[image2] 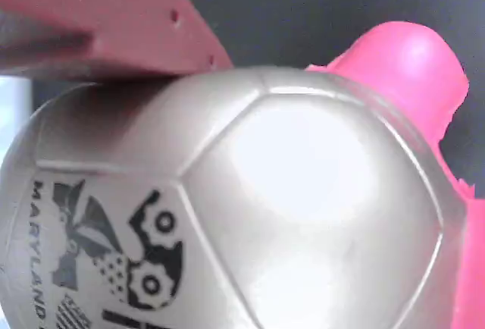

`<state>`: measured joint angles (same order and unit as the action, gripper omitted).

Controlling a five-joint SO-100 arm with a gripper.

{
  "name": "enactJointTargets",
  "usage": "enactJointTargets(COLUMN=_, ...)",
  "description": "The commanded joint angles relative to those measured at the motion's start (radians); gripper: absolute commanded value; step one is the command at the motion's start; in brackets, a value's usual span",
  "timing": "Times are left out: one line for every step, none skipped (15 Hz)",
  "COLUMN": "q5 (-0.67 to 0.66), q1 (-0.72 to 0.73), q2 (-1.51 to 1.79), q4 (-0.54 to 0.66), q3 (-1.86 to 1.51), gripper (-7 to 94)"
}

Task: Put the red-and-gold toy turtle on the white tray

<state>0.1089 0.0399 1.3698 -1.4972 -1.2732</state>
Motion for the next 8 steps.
enactJointTargets(q5=-0.06, q1=-0.023, q2=0.284, q4=-0.023, q3=-0.011, gripper=0)
enactJointTargets(q5=-0.12, q1=-0.046, q2=0.333, q4=-0.046, q3=-0.011, gripper=0)
enactJointTargets(q5=-0.233, q1=-0.086, q2=0.36, q4=-0.08, q3=-0.009, gripper=0)
enactJointTargets(q5=-0.327, q1=-0.155, q2=0.365, q4=-0.077, q3=0.014, gripper=0)
enactJointTargets(q5=-0.379, q1=-0.225, q2=0.357, q4=-0.038, q3=0.046, gripper=0)
enactJointTargets(q5=-0.428, q1=-0.285, q2=0.33, q4=-0.015, q3=0.083, gripper=0)
enactJointTargets(q5=-0.463, q1=-0.328, q2=0.296, q4=-0.009, q3=0.124, gripper=0)
enactJointTargets(q5=-0.488, q1=-0.357, q2=0.259, q4=-0.012, q3=0.166, gripper=0)
